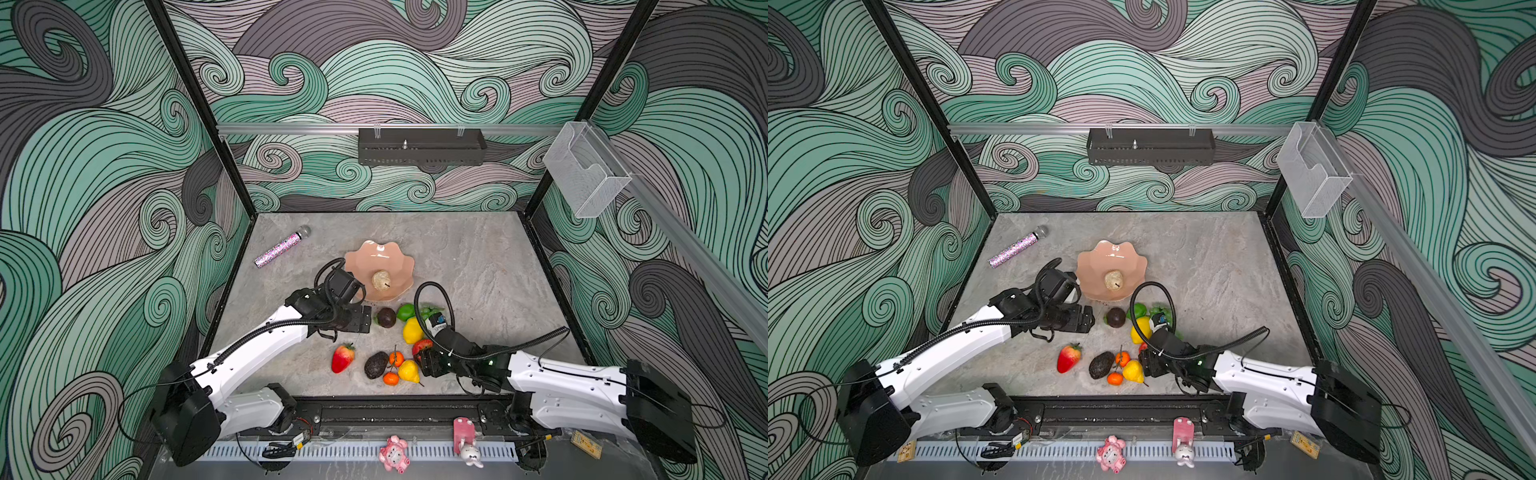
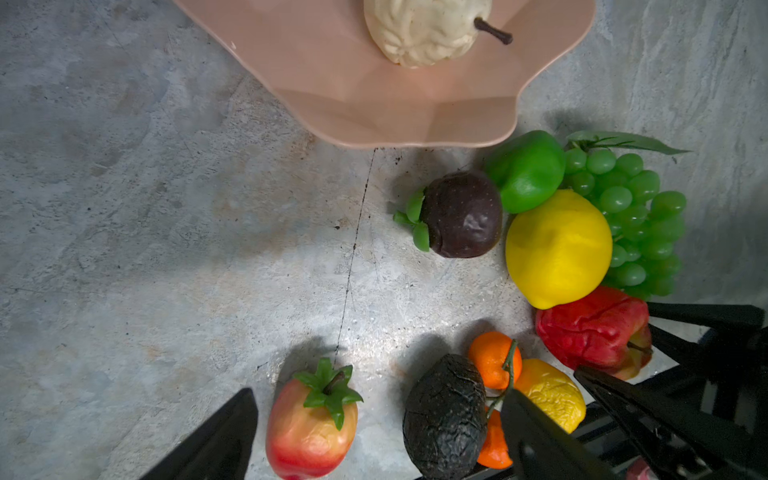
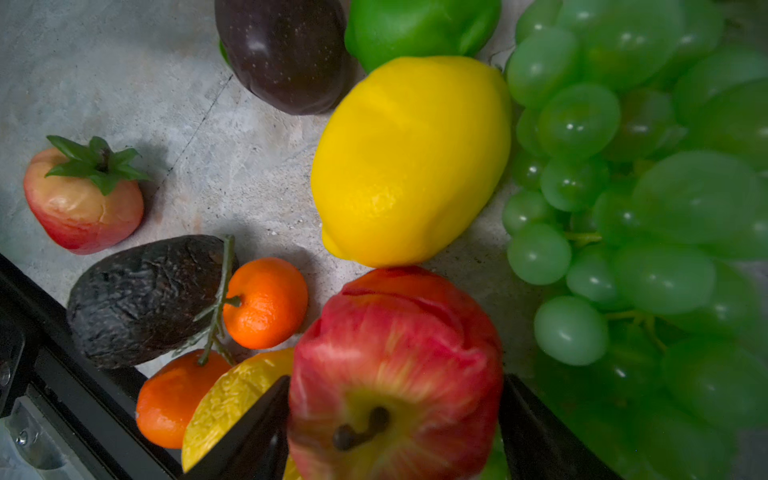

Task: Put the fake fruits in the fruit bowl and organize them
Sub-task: 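Move both grippers toward the fruit pile, right gripper over the red apple, then grasp the red apple with the right gripper while the left gripper approaches it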

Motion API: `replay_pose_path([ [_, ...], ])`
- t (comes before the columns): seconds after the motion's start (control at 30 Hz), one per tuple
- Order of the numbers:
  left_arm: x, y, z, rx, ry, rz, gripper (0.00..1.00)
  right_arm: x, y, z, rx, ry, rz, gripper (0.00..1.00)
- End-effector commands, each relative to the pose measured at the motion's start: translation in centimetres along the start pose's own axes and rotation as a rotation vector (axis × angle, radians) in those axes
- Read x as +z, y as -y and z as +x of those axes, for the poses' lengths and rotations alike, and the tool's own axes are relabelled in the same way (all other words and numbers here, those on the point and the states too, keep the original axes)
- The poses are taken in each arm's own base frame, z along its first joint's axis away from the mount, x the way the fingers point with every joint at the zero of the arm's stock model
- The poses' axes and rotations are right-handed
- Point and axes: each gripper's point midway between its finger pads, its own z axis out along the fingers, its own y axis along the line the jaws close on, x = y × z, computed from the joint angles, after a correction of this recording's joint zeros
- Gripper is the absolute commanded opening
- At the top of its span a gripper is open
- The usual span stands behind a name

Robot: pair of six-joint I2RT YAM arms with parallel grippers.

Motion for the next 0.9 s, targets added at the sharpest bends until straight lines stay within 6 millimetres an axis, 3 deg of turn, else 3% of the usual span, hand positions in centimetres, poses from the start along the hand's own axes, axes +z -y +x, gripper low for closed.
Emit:
replay_pose_path([
  [0.0,-0.3,-0.1,-0.3,0.010,0.024,-0.009,0.94,-0.1,0.0,-0.9,-0.022,0.019,0.039,0.77],
  [0.17,-0.3,-0.2,-0.1,0.015,0.024,-0.008,0.94,-0.4,0.2,-1.2,-0.026,0.019,0.054,0.68],
  [0.37,-0.5,0.6,-0.5,0.047,0.050,0.044,0.94,-2.4,0.0,-2.7,-0.042,0.078,0.048,0.65],
  [0.47,-1.1,2.4,-1.1,0.089,0.092,0.146,0.93,-3.8,-0.5,-3.8,-0.019,0.105,0.012,0.65],
  [0.57,-2.6,5.5,-2.5,0.182,0.198,0.303,0.92,-5.2,-1.3,-5.4,0.067,0.110,-0.066,0.63],
  [0.7,-4.9,9.9,-5.1,0.350,0.465,0.537,0.92,-6.5,-1.9,-7.2,0.185,0.056,-0.163,0.61],
  [0.8,-6.5,11.4,-6.0,0.463,0.632,0.619,0.92,-7.5,-2.2,-8.7,0.206,0.039,-0.186,0.61],
  [0.87,-6.6,11.9,-5.9,0.539,0.676,0.628,0.92,-8.1,-2.5,-9.6,0.201,0.039,-0.196,0.61],
])
